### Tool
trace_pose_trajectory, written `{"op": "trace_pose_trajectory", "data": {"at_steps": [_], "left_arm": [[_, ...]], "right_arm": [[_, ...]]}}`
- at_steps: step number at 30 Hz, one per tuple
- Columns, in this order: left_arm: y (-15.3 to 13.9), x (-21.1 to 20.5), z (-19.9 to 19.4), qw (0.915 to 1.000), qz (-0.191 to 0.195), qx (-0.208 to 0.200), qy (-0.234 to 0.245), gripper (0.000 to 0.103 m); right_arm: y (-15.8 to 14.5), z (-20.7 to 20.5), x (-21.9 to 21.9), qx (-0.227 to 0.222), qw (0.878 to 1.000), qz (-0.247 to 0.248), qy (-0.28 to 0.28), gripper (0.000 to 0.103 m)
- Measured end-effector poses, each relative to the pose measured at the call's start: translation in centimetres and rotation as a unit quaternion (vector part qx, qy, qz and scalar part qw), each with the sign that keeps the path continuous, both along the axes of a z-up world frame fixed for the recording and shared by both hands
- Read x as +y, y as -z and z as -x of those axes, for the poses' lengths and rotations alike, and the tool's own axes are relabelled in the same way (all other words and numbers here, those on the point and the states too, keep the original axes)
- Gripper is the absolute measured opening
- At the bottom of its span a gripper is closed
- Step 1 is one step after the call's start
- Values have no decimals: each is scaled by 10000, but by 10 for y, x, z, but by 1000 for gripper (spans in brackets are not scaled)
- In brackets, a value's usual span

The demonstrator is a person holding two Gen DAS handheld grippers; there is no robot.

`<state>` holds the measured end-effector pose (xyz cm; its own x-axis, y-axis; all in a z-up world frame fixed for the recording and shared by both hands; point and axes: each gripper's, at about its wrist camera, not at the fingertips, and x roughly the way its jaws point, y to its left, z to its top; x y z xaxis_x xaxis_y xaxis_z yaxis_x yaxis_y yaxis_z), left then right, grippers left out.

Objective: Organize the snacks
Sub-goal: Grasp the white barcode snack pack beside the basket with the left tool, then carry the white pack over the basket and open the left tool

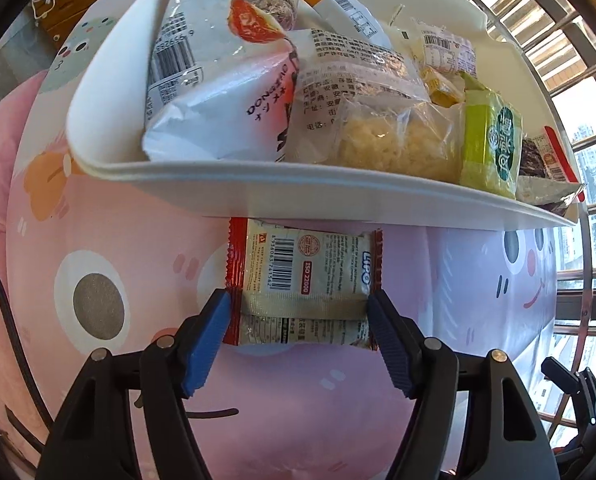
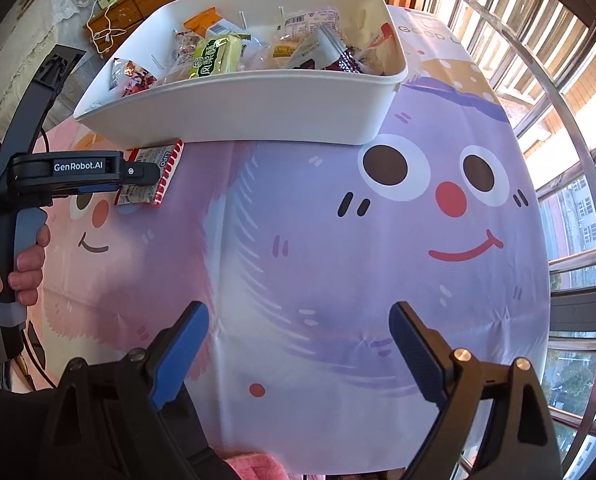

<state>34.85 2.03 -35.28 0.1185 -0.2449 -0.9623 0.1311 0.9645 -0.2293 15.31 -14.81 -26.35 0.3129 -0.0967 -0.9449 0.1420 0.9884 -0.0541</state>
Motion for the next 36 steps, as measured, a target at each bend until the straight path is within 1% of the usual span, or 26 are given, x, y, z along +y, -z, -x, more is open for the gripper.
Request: {"op": "trace_pose_trajectory", "data": {"at_steps": [9, 15, 18, 21, 22, 23, 29, 36], "left_arm": [[7, -23, -2, 9991, -305, -155, 258, 74], [10, -34, 0, 9980, -467, -313, 290, 76], [9, -41, 2, 9971, -566, -433, 254, 70], [6, -42, 3, 9972, -530, -470, 259, 60], [6, -43, 4, 9972, -518, -482, 247, 54], [5, -44, 5, 9972, -503, -498, 245, 52], [0, -33, 9, 9978, -409, -493, 169, 49], [-6, -14, 24, 9979, -548, -320, 114, 49]], "right_arm": [[0, 2, 3, -9, 9998, 41, 219, 92], [-1, 7, 2, -21, 9992, 122, 393, 92], [-1, 11, 3, -23, 9988, 160, 468, 92], [-1, 15, 5, 0, 9986, 183, 506, 92], [-1, 17, 6, 6, 9985, 190, 517, 92], [0, 19, 6, 8, 9984, 192, 525, 92], [-2, 27, 9, -13, 9982, 251, 542, 92], [-8, 30, 13, -70, 9984, 264, 489, 92]]}}
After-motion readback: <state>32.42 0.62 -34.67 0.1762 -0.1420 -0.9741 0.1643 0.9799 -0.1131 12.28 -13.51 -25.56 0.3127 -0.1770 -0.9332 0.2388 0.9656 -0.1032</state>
